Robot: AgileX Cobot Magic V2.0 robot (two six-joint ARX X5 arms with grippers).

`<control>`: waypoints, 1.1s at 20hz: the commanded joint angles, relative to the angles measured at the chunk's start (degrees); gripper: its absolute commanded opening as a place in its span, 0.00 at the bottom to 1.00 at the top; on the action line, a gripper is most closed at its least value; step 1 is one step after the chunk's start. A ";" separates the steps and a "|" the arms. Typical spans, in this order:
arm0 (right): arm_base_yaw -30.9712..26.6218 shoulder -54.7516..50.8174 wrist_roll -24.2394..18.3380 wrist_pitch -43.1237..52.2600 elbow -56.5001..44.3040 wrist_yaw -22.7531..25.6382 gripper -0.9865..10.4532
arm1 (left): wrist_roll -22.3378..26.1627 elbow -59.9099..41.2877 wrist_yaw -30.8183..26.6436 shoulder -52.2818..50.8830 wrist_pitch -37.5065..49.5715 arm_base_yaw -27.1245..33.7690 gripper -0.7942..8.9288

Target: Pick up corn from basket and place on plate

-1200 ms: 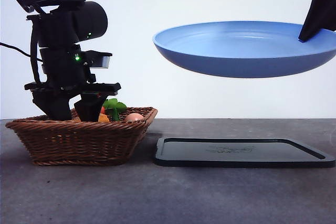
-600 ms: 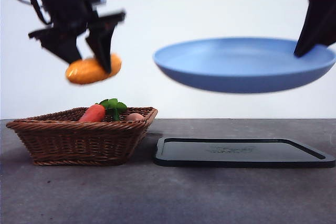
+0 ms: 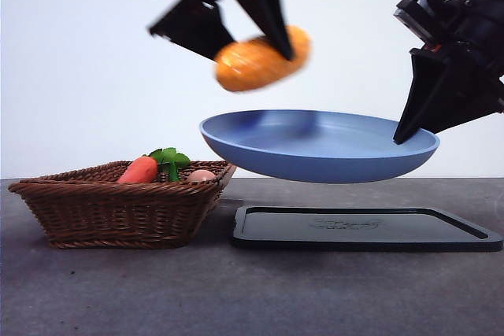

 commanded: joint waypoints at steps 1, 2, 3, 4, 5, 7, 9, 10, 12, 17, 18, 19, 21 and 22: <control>0.31 0.66 0.83 0.59 1.14 -0.76 0.09 | 0.39 1.16 -2.19 3.91 1.29 -2.34 0.28; 0.31 0.66 0.83 0.57 1.16 -0.79 0.09 | 0.81 1.16 -2.67 4.81 1.44 -2.75 0.28; 0.31 0.66 0.81 0.55 1.14 -0.79 0.09 | 1.31 1.16 -3.13 5.90 1.57 -3.10 0.28; 0.31 0.66 0.81 0.57 1.16 -0.79 0.09 | 1.46 1.16 -3.23 6.88 1.55 -3.43 0.28; 0.31 0.66 0.81 0.59 1.14 -0.79 0.09 | 1.46 1.16 -3.23 7.80 1.53 -3.65 0.28; 0.31 0.66 0.74 0.57 1.14 -1.16 0.09 | 1.44 1.16 -3.23 8.81 1.36 -3.69 0.29; 0.31 0.66 0.63 0.59 1.16 -1.51 0.09 | 1.44 1.16 -3.23 8.83 1.29 -4.15 0.37; 0.31 0.66 0.63 0.59 1.14 -1.68 0.09 | 1.44 1.16 -3.23 8.83 1.25 -4.42 0.41; 0.31 0.66 0.59 0.61 1.16 -1.66 0.09 | 1.42 1.16 -3.23 8.83 0.55 -4.46 0.46; 0.31 0.66 0.42 0.55 1.14 -1.66 0.09 | 1.25 1.20 -3.23 8.15 -0.63 -5.05 0.49; 0.31 0.66 0.42 0.48 1.14 -1.66 0.09 | 1.25 1.20 -3.21 7.48 -0.70 -5.05 0.49; 0.31 0.66 0.42 0.37 1.14 -1.66 0.09 | 1.25 1.20 -3.21 6.73 -0.70 -5.05 0.49; 0.31 0.66 0.39 0.33 1.14 -1.66 0.09 | 1.25 1.22 -3.21 4.94 -0.59 -5.05 0.49; 0.31 0.66 0.39 0.33 1.14 -1.64 0.09 | 1.27 1.27 -3.21 3.93 -0.59 -5.03 0.49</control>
